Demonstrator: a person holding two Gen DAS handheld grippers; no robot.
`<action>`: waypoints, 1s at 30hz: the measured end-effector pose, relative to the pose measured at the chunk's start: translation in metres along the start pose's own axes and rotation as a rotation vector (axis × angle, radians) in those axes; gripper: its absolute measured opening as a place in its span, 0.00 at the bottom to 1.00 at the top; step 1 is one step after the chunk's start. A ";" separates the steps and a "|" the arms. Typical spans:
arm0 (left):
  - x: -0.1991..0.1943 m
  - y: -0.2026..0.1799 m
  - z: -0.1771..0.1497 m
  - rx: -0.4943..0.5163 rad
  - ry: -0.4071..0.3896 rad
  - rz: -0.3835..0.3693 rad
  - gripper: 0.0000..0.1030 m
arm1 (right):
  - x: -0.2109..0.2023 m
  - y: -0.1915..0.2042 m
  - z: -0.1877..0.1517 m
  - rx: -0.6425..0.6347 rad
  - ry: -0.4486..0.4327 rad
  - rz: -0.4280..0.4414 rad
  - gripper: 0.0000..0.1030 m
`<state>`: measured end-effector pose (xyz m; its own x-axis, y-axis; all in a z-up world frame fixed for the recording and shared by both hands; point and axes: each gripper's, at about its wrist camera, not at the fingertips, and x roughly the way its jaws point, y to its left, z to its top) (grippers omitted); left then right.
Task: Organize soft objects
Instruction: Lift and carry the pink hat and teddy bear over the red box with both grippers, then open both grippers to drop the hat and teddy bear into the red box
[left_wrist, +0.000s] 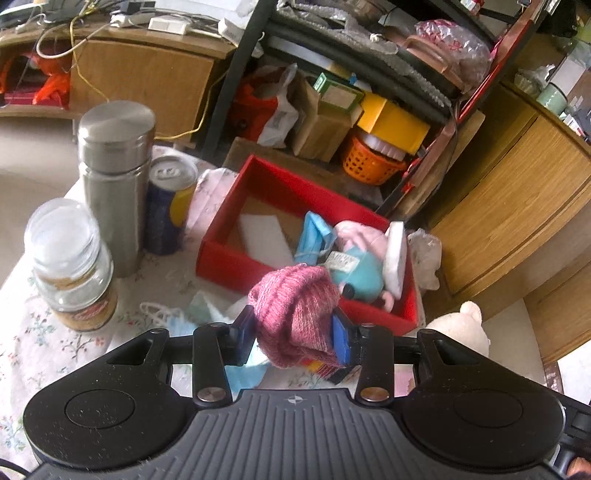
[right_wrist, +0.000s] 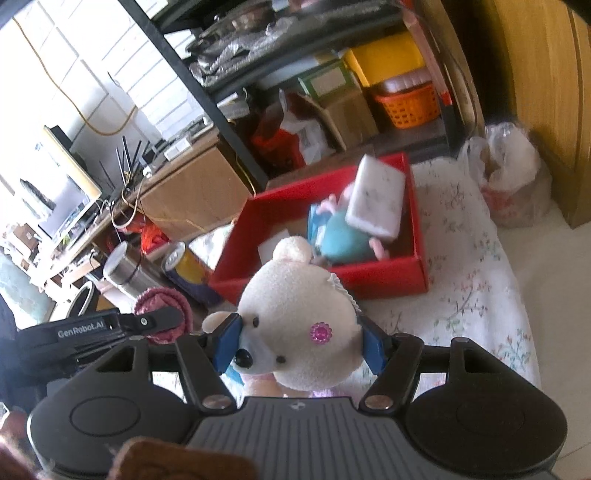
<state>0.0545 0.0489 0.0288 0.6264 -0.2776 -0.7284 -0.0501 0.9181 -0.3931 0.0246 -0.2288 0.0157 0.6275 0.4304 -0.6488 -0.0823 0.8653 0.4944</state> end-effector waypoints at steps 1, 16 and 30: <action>0.001 -0.002 0.002 0.001 -0.005 -0.004 0.42 | 0.000 0.001 0.002 0.001 -0.007 0.000 0.37; 0.028 -0.014 0.035 0.014 -0.033 -0.011 0.42 | 0.023 0.002 0.049 -0.004 -0.055 -0.019 0.37; 0.063 -0.010 0.064 -0.003 -0.038 0.015 0.43 | 0.057 -0.003 0.082 0.011 -0.064 -0.056 0.37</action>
<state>0.1443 0.0406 0.0232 0.6547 -0.2526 -0.7124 -0.0619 0.9214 -0.3837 0.1245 -0.2283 0.0246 0.6795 0.3640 -0.6370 -0.0376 0.8844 0.4652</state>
